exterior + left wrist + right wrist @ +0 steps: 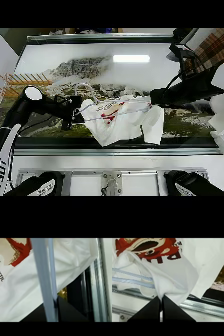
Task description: Fold the clothes and pants, and hang the long-sleeved shirts on hangers.
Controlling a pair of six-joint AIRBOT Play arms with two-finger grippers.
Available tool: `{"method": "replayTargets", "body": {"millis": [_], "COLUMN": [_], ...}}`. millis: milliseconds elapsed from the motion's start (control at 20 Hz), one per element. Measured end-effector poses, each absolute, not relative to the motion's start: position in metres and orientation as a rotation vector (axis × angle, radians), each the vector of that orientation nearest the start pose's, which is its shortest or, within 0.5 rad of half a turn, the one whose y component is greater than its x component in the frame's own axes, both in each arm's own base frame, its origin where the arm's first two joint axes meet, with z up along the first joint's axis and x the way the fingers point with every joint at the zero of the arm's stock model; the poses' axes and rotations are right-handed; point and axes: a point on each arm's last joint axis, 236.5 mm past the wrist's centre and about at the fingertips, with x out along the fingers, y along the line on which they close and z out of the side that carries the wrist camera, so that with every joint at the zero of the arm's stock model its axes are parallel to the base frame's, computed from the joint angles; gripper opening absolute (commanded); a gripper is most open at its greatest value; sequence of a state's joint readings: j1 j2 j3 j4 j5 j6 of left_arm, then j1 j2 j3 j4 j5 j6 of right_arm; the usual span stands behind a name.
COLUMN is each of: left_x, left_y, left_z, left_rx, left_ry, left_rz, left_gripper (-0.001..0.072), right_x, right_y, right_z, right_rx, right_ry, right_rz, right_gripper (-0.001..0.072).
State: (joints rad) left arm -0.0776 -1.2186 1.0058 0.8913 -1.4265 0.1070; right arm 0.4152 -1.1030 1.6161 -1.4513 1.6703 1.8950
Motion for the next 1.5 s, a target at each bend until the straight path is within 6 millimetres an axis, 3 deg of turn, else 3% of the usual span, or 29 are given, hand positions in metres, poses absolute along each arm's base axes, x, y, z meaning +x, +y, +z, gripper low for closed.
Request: {"method": "replayTargets", "body": {"millis": [350,650,1050,1500], "left_x": [0.276,0.276,0.274,0.27], "left_y": [-0.181,-0.183,-0.182,-0.178], "left_z": [0.007,0.002,0.001,-0.002], "left_rx": [0.683,0.694,0.687,0.683], "left_ry": [0.711,0.715,0.733,0.768], "left_rz": [-1.591,-1.599,-1.603,-1.607], "left_gripper": [0.0014,0.0014,0.0015,0.0015], "right_x": [0.295,0.296,0.296,0.303], "right_y": [0.16,0.183,0.211,0.277], "right_z": [0.217,0.229,0.222,0.211], "right_rx": [0.103,0.137,0.12,0.166], "right_ry": [1.135,1.089,1.104,1.095], "right_rz": [0.309,0.392,0.46,0.608], "right_gripper": [0.002,0.002,0.002,0.002]}}
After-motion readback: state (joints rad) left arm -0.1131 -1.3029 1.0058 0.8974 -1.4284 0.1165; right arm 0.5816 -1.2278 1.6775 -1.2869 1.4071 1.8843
